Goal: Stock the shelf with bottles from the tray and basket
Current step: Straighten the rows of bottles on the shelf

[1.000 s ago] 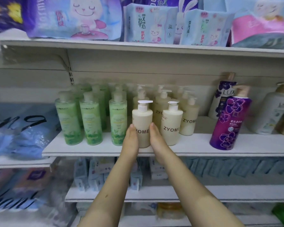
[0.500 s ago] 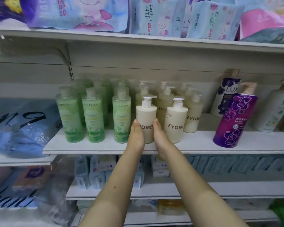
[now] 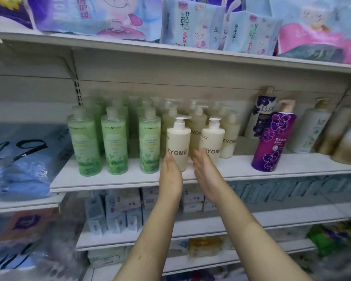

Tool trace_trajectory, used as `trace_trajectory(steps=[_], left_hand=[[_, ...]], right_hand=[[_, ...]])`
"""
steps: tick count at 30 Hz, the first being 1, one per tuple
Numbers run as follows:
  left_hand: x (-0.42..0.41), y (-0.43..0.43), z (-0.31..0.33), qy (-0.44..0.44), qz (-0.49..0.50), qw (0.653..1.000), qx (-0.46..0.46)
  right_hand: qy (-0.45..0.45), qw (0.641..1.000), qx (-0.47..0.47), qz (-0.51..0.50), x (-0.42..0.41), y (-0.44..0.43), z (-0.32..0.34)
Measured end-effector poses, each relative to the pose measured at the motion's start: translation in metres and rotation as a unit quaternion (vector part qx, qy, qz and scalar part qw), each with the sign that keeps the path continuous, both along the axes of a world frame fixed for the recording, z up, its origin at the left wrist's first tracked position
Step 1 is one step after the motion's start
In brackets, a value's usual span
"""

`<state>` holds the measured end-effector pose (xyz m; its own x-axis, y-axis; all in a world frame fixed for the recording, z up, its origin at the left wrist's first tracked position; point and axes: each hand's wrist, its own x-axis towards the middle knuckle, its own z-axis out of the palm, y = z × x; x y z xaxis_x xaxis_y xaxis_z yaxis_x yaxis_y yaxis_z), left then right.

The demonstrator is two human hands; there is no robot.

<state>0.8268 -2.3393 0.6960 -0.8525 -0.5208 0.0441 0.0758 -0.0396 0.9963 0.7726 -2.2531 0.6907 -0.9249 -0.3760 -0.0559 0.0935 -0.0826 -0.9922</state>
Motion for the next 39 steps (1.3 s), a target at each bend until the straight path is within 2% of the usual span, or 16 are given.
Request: trace_trajectory(steps=[4,10,14,18,23,28,33,39], left_hand=[[0.012,0.017,-0.004,-0.010,0.007,0.999,0.037],[0.005,0.044,-0.001,-0.022,0.030,0.998,0.049],[-0.004,0.074,0.008,0.001,0.014,0.999,0.042],[-0.021,0.094,0.018,0.021,0.018,0.999,0.032],[-0.054,0.099,0.014,0.036,0.051,0.998,0.012],[-0.084,0.087,0.008,0.026,0.048,0.998,0.019],[-0.103,0.080,0.008,0.030,0.020,0.996,0.084],[-0.130,0.069,-0.002,0.016,0.042,0.992,0.119]], right_hand=[[0.003,0.999,-0.027,-0.018,0.007,0.023,-0.001],[-0.004,1.000,-0.016,-0.026,-0.005,0.065,-0.001],[0.007,0.999,-0.014,-0.049,-0.020,0.093,0.005],[0.026,0.999,-0.008,-0.027,-0.035,0.107,0.007],[0.075,0.996,0.024,0.037,-0.062,0.101,-0.001],[0.071,0.996,-0.009,0.061,-0.080,0.083,-0.001],[0.056,0.997,-0.017,0.041,-0.089,0.066,0.003],[0.060,0.997,-0.038,0.023,-0.104,0.055,-0.001]])
